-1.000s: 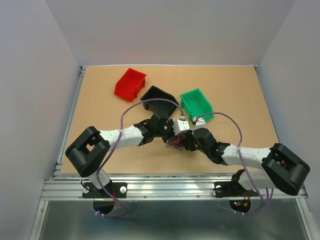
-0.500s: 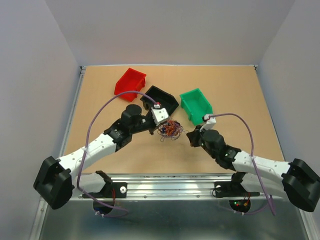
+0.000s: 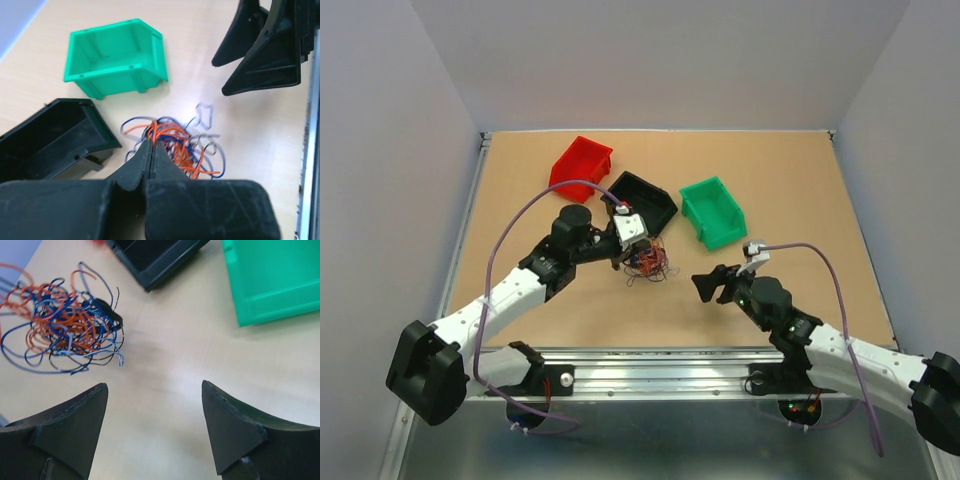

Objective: Untangle the cables

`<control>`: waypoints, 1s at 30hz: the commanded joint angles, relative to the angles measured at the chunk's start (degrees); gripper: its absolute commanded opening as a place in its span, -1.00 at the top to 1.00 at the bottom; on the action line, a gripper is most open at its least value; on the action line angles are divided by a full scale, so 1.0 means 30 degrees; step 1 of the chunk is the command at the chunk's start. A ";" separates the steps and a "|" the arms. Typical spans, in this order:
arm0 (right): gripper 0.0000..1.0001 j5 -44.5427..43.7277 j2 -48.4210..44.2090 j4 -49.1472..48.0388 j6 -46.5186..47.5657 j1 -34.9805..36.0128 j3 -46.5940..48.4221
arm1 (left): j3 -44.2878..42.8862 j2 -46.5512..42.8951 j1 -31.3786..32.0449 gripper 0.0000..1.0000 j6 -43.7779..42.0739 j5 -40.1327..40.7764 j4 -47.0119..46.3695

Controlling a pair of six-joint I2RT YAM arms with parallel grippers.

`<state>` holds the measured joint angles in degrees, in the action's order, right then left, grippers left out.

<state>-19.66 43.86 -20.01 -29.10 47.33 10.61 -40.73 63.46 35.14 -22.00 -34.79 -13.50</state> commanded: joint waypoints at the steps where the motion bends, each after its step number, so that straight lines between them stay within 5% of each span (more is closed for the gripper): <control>1: -0.60 0.4082 -0.0031 -0.4194 0.1965 0.0043 -0.1103 | -0.0632 0.0407 -0.0023 1.00 -0.0488 -0.1880 -0.0043; 23: -0.38 0.8400 1.1569 -1.2900 0.3753 0.0687 0.2495 | -0.1335 0.0673 0.0651 1.00 -0.1924 -0.4810 0.2037; 24: -0.32 0.8283 1.1892 -1.3045 0.3841 0.0891 0.2759 | -0.1335 0.0585 0.0623 1.00 -0.2070 -0.4898 0.2183; 25: -0.03 0.7992 1.2272 -1.3076 0.3899 0.1009 0.2965 | -0.1335 0.0381 0.0622 1.00 -0.2100 -0.4928 0.2271; 28: 0.45 0.7261 1.3037 -1.3076 0.3725 0.1069 0.3232 | -0.1190 -0.0669 0.0535 1.00 -0.1605 -0.3473 0.1865; 30: 0.62 0.6499 1.2747 -1.3047 0.3289 0.1069 0.2881 | -0.0578 -0.1520 0.0301 1.00 -0.0584 -0.2327 0.0524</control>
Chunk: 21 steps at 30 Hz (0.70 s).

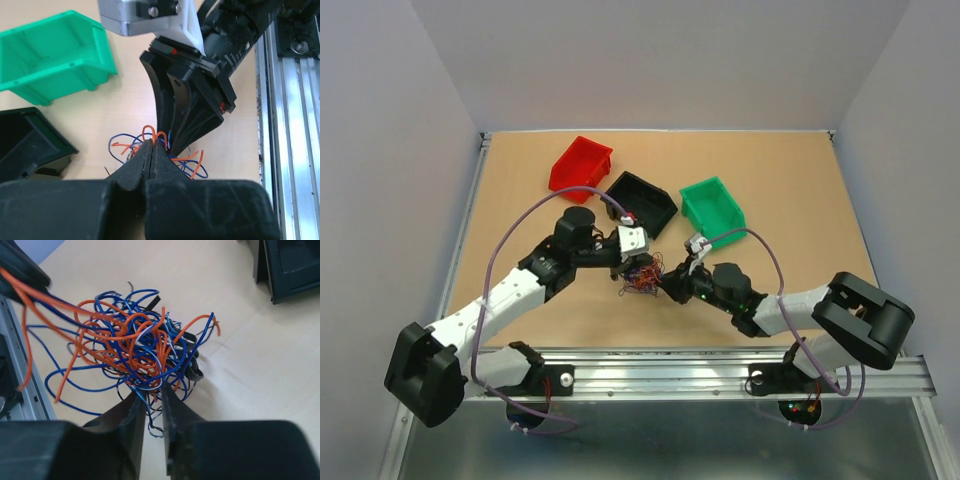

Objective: Untangle the cables

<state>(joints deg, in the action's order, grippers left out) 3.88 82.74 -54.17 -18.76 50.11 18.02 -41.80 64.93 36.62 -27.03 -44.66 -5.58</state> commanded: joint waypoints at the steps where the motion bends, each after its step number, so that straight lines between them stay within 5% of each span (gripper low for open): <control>1: 0.65 -0.3063 -0.0797 -0.1630 -0.0306 0.0143 -0.0200 | 0.0044 -0.2941 -0.0485 1.00 0.1563 0.2799 -0.2703; 10: 0.66 -0.9546 -0.5252 0.3345 -0.2825 0.0173 -0.1407 | 0.1833 -0.6785 -0.3502 1.00 0.4905 1.6453 -0.7891; 16: 0.99 -1.2768 -1.0220 0.7182 -0.4524 0.0173 -0.2576 | 0.2770 -0.8309 -0.4619 1.00 0.5610 1.7869 -0.9211; 21: 0.99 -1.6523 -1.6436 1.3918 -0.6809 0.0143 -0.3047 | 0.3152 -0.9189 -0.4707 1.00 0.5523 2.0831 -1.0091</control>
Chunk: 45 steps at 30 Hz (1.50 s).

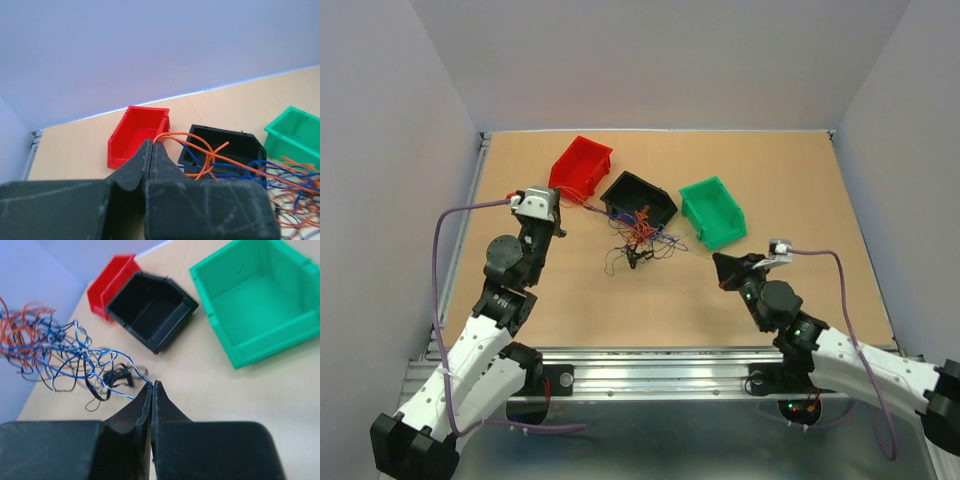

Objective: Untangle the cables

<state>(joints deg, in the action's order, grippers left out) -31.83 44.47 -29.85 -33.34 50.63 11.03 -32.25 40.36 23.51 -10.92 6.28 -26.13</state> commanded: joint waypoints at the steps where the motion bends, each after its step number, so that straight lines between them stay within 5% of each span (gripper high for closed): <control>1: 0.99 -0.4913 -0.4734 0.6398 -0.1923 -0.0002 -0.0920 | -0.0031 -0.1321 -0.0307 1.00 0.0037 0.4172 -0.3301; 7: 0.98 -0.4273 -1.0918 0.8483 -0.0958 -0.0002 -0.1917 | 0.0815 -0.2728 -0.0394 1.00 0.0006 0.3565 -0.3916; 10: 0.62 -0.1760 -1.0783 0.8368 0.0388 -0.0031 -0.1627 | 0.1433 -0.3432 -0.0423 1.00 -0.0606 -0.3563 -0.3569; 11: 0.48 0.0278 -1.0345 0.8018 0.0943 -0.0002 -0.1567 | 0.1405 -0.3375 -0.0424 1.00 -0.0899 -0.8983 -0.3159; 14: -0.25 0.5424 -0.7919 0.5362 0.3196 -0.0002 -0.1535 | 0.1112 -0.2908 -0.0278 1.00 -0.2277 -1.6511 -0.1431; 19: -0.59 0.9344 -0.4288 0.0346 0.4404 -0.0002 -0.2006 | 0.1082 -0.3022 -0.0248 1.00 -0.2864 -1.7851 -0.0724; 23: -0.62 1.1190 0.0041 -0.2552 0.5398 -0.0002 -0.0897 | 0.0965 -0.3374 -0.0219 1.00 -0.2602 -1.8324 -0.0665; 28: -0.60 1.2866 0.5637 -0.5840 0.6279 0.0027 0.0683 | 0.0353 -0.3317 -0.0248 1.00 -0.2016 -1.7800 -0.0665; 36: -0.57 1.1462 1.2624 -0.6047 0.6691 0.0378 0.4641 | -0.2663 -0.2761 -0.0248 1.00 -0.1050 -1.6391 -0.0317; 37: -0.50 1.1345 1.3122 -0.6048 0.6603 0.0437 0.4906 | -0.3741 -0.2412 -0.0219 1.00 -0.0990 -1.6420 -0.0110; 41: 0.55 0.9279 1.3715 -0.6018 0.5786 0.0554 0.5204 | -0.7114 -0.1882 -0.0248 1.00 -0.1106 -1.4910 0.1528; 45: 0.85 0.6545 1.1701 -0.5728 0.4762 0.0554 0.3684 | -0.9753 -0.1764 -0.0219 1.00 -0.1020 -0.9229 0.1766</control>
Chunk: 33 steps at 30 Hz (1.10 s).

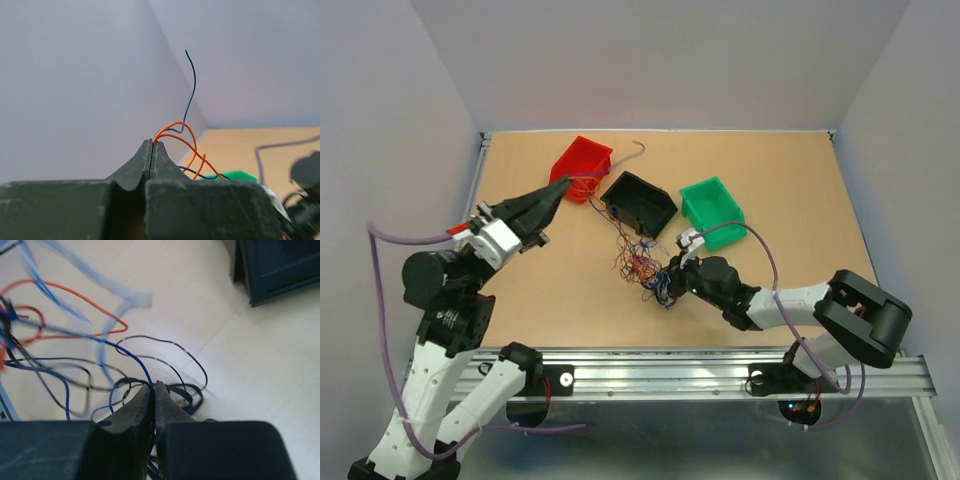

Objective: Untangle the cables

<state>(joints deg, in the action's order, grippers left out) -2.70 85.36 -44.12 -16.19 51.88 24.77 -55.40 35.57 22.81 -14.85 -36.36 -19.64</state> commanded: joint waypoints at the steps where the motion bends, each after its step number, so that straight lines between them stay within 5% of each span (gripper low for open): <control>1: 0.88 -0.3956 -0.2636 -0.0620 -0.1281 0.0139 -0.1195 | -0.3144 0.0151 0.0015 1.00 0.0495 0.6451 -0.0165; 5: 0.99 -0.7178 -0.6327 0.1836 -0.2601 0.0139 -0.2718 | -0.4679 0.0945 -0.0014 1.00 0.0440 1.2931 0.1534; 10: 0.99 -0.7684 -1.1191 0.4009 -0.2896 0.0139 -0.4242 | -0.1875 0.0010 0.0015 1.00 0.0117 1.2940 0.0980; 12: 0.99 -0.7539 -1.3476 0.5031 -0.2896 0.0139 -0.4770 | -0.0992 -0.0663 -0.0014 1.00 -0.0087 1.2211 0.0950; 15: 0.99 -0.6339 -1.5910 0.5477 -0.2458 0.0139 -0.5269 | 0.1088 -0.1543 -0.0014 1.00 -0.1402 0.7563 0.1154; 17: 0.99 -0.4795 -1.6586 0.5536 -0.2048 0.0139 -0.5154 | 0.2465 -0.1953 0.0015 0.99 -0.3189 0.3618 0.2178; 20: 0.99 -0.3586 -1.6123 0.6119 -0.1403 0.0139 -0.3518 | 0.4485 -0.2598 0.0015 0.94 -0.3811 0.1868 0.2156; 29: 0.99 -0.1096 -1.2227 0.8318 0.0237 0.0139 0.3631 | 0.7450 -0.1459 0.0015 -0.31 -0.4248 -0.1997 0.0716; 33: 0.99 0.0779 -1.1141 0.8963 0.0735 0.0139 0.6268 | 0.7625 -0.0258 0.0015 -0.54 -0.4015 -0.2732 -0.0333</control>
<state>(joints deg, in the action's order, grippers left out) -6.55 50.35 -17.85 -16.93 51.88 34.57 -33.32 32.91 22.81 -26.79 -39.18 -14.13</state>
